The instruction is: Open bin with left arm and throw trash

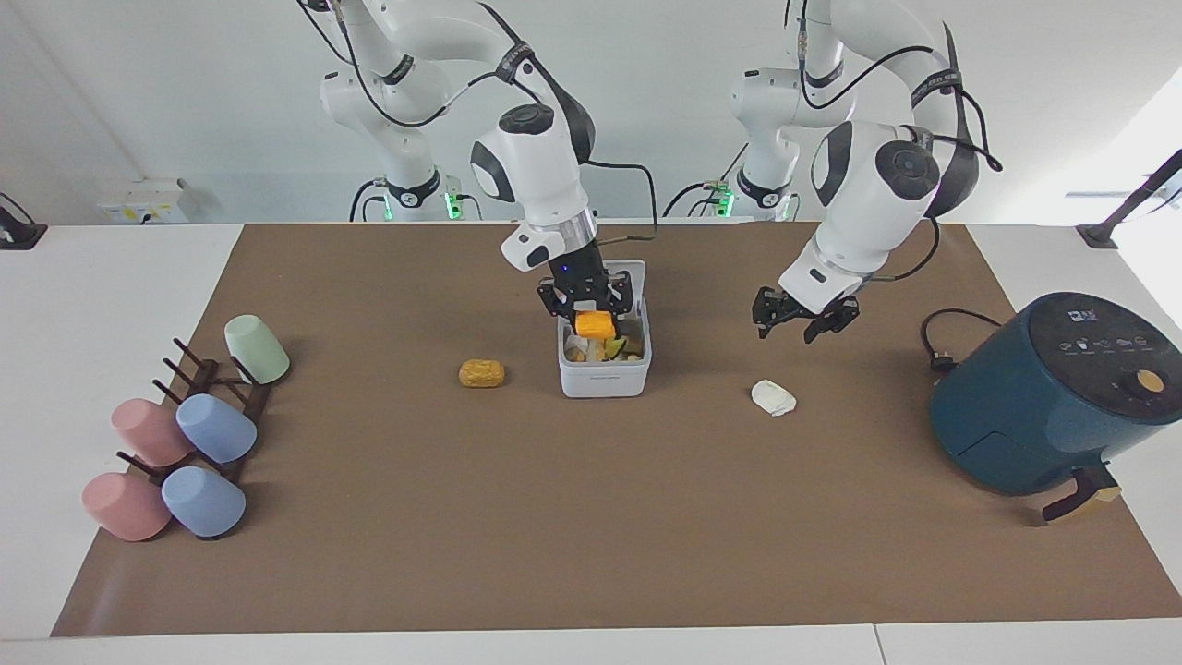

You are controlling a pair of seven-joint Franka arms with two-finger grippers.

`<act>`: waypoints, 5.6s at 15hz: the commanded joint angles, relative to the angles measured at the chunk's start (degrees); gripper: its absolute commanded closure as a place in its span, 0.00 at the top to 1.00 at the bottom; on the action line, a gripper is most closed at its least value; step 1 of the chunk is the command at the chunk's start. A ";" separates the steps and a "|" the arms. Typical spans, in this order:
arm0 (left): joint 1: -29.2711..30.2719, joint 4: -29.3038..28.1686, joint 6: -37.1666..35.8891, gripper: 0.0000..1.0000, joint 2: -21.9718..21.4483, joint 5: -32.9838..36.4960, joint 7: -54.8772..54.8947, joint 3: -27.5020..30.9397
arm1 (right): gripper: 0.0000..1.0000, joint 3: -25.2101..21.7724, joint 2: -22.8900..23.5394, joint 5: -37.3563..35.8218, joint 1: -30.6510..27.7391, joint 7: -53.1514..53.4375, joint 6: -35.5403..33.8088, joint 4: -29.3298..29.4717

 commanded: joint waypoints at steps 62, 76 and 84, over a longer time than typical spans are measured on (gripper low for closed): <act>-16.42 -0.31 16.28 0.58 6.43 -5.40 -24.23 -7.97 | 0.00 1.11 4.89 -10.40 -18.05 -25.59 -13.72 1.95; -4.06 12.77 -3.56 1.00 2.13 -6.37 -23.63 -7.53 | 0.00 2.35 6.99 9.55 -11.64 -6.10 -10.24 12.77; 12.58 21.30 -21.57 1.00 0.45 3.46 -5.52 -7.45 | 0.00 2.35 5.59 9.46 -6.97 -3.26 -10.22 9.61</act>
